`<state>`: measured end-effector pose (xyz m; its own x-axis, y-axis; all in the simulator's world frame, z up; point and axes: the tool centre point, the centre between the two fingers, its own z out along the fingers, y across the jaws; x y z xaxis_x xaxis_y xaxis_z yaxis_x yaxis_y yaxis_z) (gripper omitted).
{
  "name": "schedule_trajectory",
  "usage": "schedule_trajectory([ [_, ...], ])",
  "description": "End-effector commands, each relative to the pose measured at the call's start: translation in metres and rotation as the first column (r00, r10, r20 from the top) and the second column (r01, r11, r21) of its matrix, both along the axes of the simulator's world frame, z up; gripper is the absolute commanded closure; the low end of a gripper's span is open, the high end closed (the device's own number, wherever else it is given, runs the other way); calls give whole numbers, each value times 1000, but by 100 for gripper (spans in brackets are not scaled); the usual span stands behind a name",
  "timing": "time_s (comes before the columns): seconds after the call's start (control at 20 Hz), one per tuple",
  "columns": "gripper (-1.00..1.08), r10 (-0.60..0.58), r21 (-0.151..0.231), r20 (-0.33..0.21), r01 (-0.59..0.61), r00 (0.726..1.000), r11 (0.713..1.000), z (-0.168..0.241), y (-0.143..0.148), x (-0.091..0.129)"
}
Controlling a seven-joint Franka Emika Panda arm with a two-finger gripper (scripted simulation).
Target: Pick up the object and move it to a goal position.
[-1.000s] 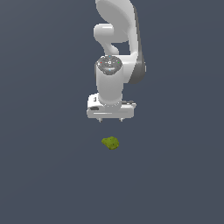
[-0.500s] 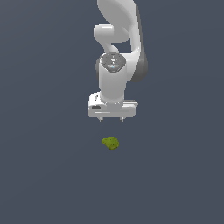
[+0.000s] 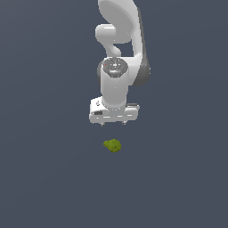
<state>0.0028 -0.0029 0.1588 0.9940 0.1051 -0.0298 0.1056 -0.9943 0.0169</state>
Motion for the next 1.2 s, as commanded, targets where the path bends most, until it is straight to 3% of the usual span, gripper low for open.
schedule_trajectory([
  [0.0, -92, 40, 1, 0, -40, 999, 999, -4, 0, 3],
  [0.45, -92, 257, 7, 5, -257, 966, 966, -26, -2, 20],
  [1.15, -92, 547, 18, 22, -547, 837, 837, -60, -3, 42],
])
